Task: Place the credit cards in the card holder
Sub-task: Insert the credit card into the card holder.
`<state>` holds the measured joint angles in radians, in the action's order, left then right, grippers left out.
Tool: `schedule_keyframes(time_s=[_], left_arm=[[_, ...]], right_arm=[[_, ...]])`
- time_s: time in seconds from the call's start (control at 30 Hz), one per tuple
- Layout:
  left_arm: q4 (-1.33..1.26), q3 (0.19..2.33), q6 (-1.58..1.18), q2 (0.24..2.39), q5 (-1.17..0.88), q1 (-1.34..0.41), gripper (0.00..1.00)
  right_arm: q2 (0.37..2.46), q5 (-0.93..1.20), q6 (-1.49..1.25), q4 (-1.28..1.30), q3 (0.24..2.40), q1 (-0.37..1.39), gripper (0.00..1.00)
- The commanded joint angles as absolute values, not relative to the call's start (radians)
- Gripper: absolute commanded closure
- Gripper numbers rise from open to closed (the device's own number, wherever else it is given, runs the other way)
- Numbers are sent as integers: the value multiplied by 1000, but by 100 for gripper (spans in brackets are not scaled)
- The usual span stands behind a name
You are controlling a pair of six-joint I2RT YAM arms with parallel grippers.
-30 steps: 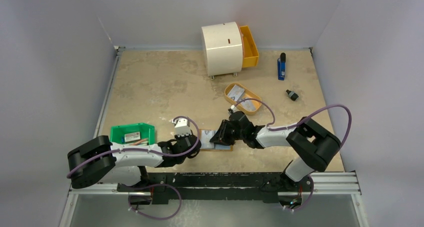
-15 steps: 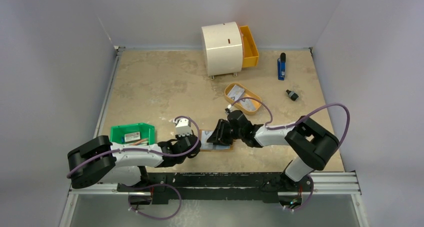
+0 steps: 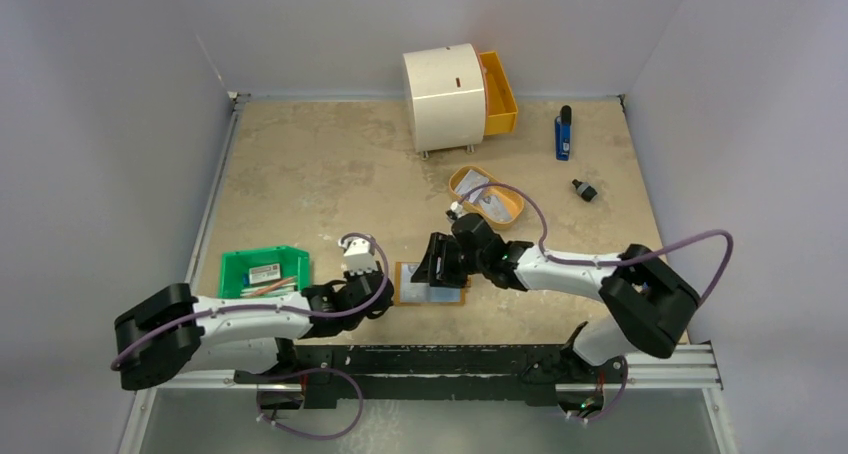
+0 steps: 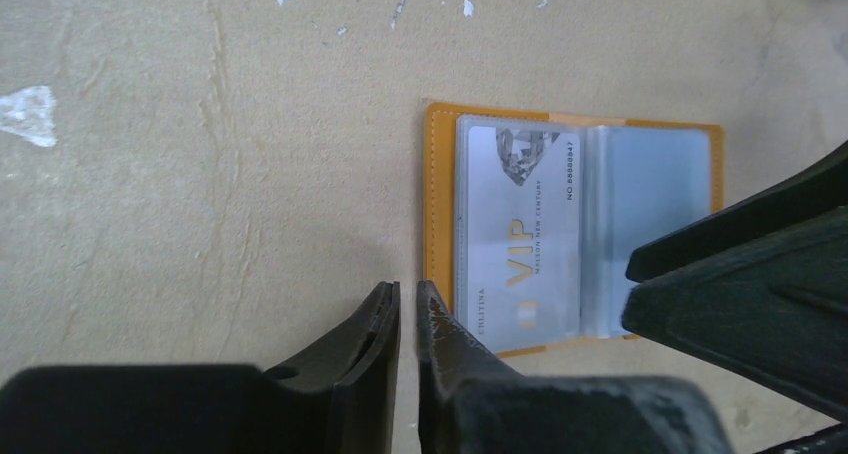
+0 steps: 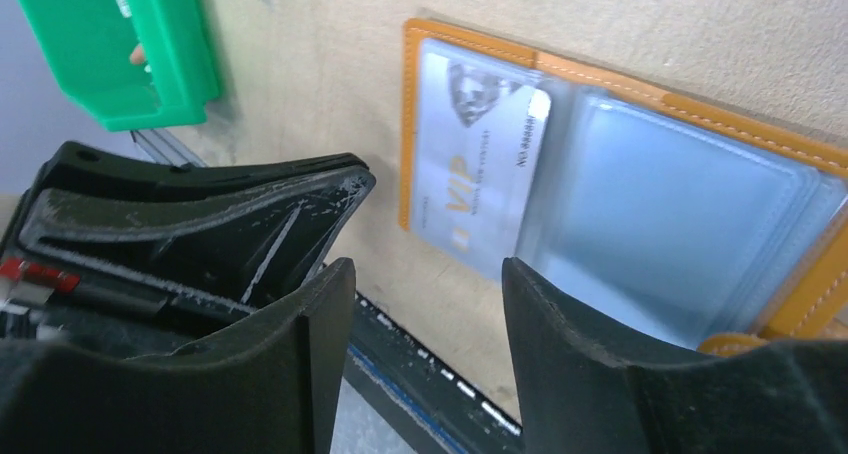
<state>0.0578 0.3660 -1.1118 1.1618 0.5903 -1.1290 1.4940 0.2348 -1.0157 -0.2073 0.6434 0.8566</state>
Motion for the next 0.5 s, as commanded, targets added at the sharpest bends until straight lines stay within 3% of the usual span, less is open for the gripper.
schedule_keyframes(time_s=[0.0, 0.23, 0.47], left_arm=[[133, 355, -1136, 1042, 635, -1134, 84], [282, 420, -1130, 912, 690, -1134, 66], [362, 472, -1122, 846, 755, -1134, 55]], right_arm=[[1385, 181, -917, 5, 735, 861, 40], [1202, -37, -841, 282, 836, 789, 37], [1120, -168, -900, 187, 838, 519, 40]])
